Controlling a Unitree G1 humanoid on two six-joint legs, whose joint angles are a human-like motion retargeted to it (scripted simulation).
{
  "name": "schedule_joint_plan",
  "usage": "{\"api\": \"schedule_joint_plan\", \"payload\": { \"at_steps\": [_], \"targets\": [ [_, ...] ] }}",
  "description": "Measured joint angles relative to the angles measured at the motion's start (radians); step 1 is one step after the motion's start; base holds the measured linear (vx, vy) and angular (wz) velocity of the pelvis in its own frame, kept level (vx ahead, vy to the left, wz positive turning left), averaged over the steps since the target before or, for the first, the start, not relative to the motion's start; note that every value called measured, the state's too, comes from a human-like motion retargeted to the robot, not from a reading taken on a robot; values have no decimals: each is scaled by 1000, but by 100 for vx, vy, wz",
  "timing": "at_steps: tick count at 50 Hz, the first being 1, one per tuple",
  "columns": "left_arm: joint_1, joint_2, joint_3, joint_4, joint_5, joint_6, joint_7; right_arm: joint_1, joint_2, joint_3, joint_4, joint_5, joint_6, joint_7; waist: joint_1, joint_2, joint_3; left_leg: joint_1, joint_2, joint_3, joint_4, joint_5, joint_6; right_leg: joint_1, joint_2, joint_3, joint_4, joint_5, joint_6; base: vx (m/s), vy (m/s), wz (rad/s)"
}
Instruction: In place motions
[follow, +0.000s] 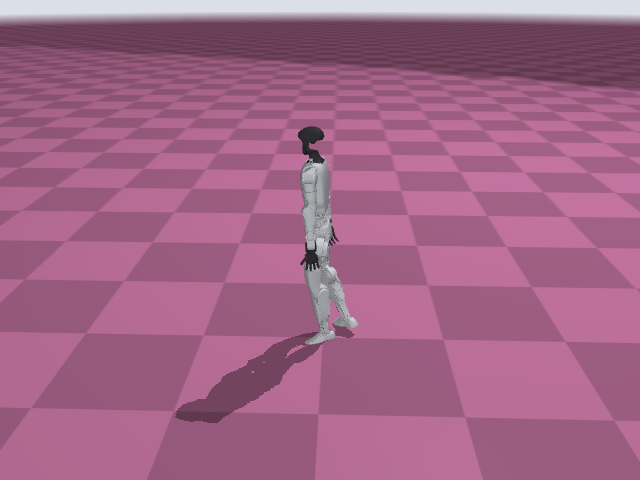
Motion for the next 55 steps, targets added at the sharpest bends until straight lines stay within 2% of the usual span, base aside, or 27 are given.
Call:
{"api": "schedule_joint_plan", "payload": {
  "at_steps": [2,4,8,10,12,13,15,17,19,22,26,29,32,33,35,37,38,42,45,50,53,55],
  "targets": [
    [-17,19,-7,2,9,3,2,2,10,-4,-2,4,0,2,-33,10,7,-11,6,-49,-4,8,3,-107,7,150,111,-46,32,-8,-16,107],
    [-24,33,-10,-1,11,3,7,6,19,-1,-9,3,-3,5,-75,16,16,-18,7,-101,-9,17,6,-175,49,264,126,-66,51,-8,-17,113],
    [-40,58,-13,-4,8,6,1,12,33,13,-31,-19,-12,13,-143,2,39,-19,-19,-179,-19,32,13,-242,154,463,20,-73,58,-6,-15,104],
    [-46,63,-15,-3,9,6,2,17,35,19,-36,-28,-16,12,-176,-21,54,-3,-51,-218,-26,39,17,-242,184,538,-69,-43,55,-1,-11,122],
    [-55,64,-19,0,9,7,5,20,35,22,-31,-33,-16,13,-190,-60,66,23,-98,-243,-35,42,20,-222,180,558,-165,53,40,5,-8,97],
    [-57,64,-22,1,9,7,5,22,35,23,-27,-35,-15,15,-190,-77,68,37,-116,-252,-40,43,20,-209,182,549,-205,109,1,9,-5,30],
    [-65,62,-23,8,9,6,2,20,36,24,-14,-39,-11,18,-123,-99,53,43,-124,-208,-47,40,17,-157,143,503,-210,52,19,9,-2,-37],
    [-68,47,-34,13,6,3,4,19,35,6,-5,-45,-3,19,-128,-98,52,45,-133,-248,-46,45,20,-162,139,416,-205,66,6,6,3,51],
    [-62,30,-28,8,-5,-3,8,10,33,5,-9,-49,-1,16,-113,-101,59,56,-136,-243,-47,42,21,-162,143,499,-207,69,33,1,3,-5],
    [-39,18,-5,-1,-13,-11,1,-4,36,22,-29,-50,-5,14,-118,-108,57,57,-139,-224,-25,26,17,-156,140,506,-224,69,35,2,2,-24],
    [-27,17,14,4,-3,-6,10,-25,53,21,-66,-30,-17,39,-110,-155,50,16,-161,-234,67,21,-6,-193,105,579,-209,73,52,-5,3,-38],
    [-30,10,21,13,-17,-5,15,-37,57,26,-105,-28,-29,62,-38,-203,61,-23,-196,-367,125,44,-11,-200,82,647,-213,90,50,-9,5,-159],
    [-24,-6,36,8,-34,-10,19,-47,56,40,-144,-62,-41,60,-8,-202,77,-26,-215,-533,128,40,-14,-211,96,700,-211,108,55,-9,2,-148],
    [-20,-10,44,5,-36,-12,20,-51,55,48,-153,-76,-44,59,-8,-195,76,-25,-206,-513,120,31,-7,-222,109,724,-205,113,58,-4,-1,-172],
    [-9,-15,51,5,-36,-14,23,-52,54,61,-169,-96,-47,56,23,-188,75,-31,-185,-406,99,20,43,-242,142,803,-196,134,65,-5,-3,-153],
    [-12,-12,35,13,-32,-13,21,-51,56,52,-178,-90,-49,54,-113,-138,69,10,-159,-468,57,2,38,-248,144,702,-205,133,66,-15,-6,73],
    [-17,-10,35,16,-28,-13,18,-53,57,54,-180,-76,-50,54,-143,-133,74,5,-151,-487,59,0,23,-251,142,695,-209,138,70,-20,-5,-5],
    [-29,14,14,10,-5,-10,13,-48,57,40,-162,-5,-46,70,-165,-120,86,18,-117,-403,31,-7,26,-277,149,682,-202,118,86,-16,-4,-122],
    [-23,28,9,-10,8,-11,19,-36,48,30,-140,10,-37,71,-147,-109,75,22,-86,-308,16,-19,27,-288,128,568,-183,51,56,-10,-1,-172],
    [-10,43,33,-18,-4,-9,19,-35,28,22,-103,0,-21,46,-74,-100,50,46,-35,-91,3,-56,12,-195,8,83,-144,-60,43,-5,5,-229],
    [9,44,59,-15,-2,-7,26,-41,22,18,-88,-3,-14,45,-29,-99,31,74,-17,53,-12,-74,-3,-143,-15,-81,-140,-48,35,-1,7,-243],
    [20,45,67,-15,-3,-7,27,-50,21,14,-84,0,-12,45,-20,-104,32,103,-19,129,-28,-81,-12,-128,-28,-97,-145,23,50,-2,5,-194]
  ]
}}
